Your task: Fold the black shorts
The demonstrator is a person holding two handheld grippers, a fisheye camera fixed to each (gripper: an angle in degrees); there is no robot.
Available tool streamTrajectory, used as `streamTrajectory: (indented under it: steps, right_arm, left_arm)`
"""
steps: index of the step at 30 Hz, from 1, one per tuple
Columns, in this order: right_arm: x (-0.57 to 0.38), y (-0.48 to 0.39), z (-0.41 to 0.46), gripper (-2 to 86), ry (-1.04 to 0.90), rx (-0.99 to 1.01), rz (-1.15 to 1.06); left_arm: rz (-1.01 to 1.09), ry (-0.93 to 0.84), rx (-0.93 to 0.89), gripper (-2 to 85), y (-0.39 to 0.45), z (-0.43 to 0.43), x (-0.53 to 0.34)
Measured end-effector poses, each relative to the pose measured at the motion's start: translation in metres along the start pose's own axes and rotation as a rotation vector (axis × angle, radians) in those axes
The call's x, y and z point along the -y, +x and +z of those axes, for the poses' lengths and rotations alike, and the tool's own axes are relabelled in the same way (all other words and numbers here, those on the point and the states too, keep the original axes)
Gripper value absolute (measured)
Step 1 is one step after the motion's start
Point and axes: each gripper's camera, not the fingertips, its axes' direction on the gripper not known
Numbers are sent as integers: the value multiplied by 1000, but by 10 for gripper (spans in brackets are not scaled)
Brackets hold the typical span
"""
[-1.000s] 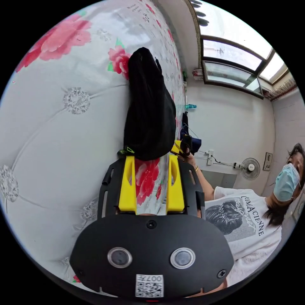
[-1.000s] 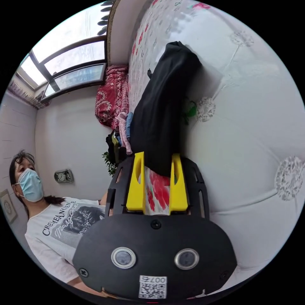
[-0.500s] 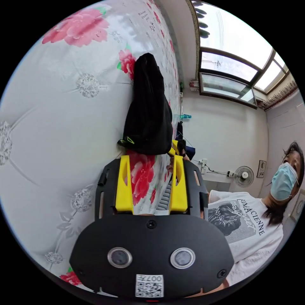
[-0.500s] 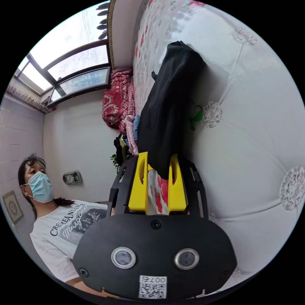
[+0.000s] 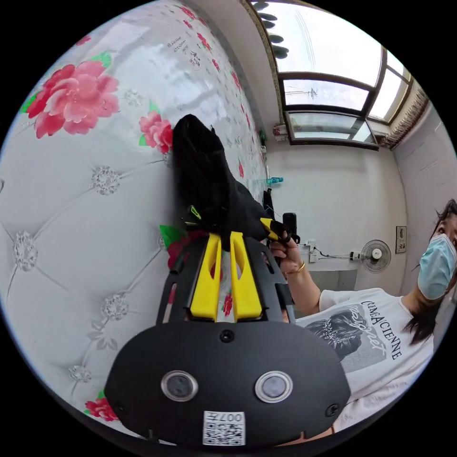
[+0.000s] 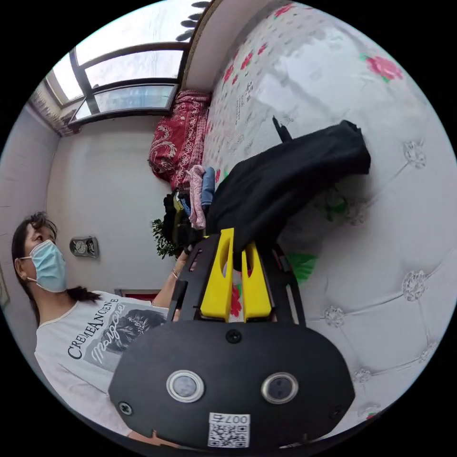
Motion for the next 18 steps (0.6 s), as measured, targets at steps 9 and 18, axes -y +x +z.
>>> streamTrajectory:
  steps: [9,18]
  right_arm:
    - [56,-61,117,-5,-293,40,-68]
    - [169,-265,305,-5,-459,6,-595]
  left_arm:
    - [-11,193,6,-7,44,-100,-74]
    - [208,582,211,-8,111,-274,-93]
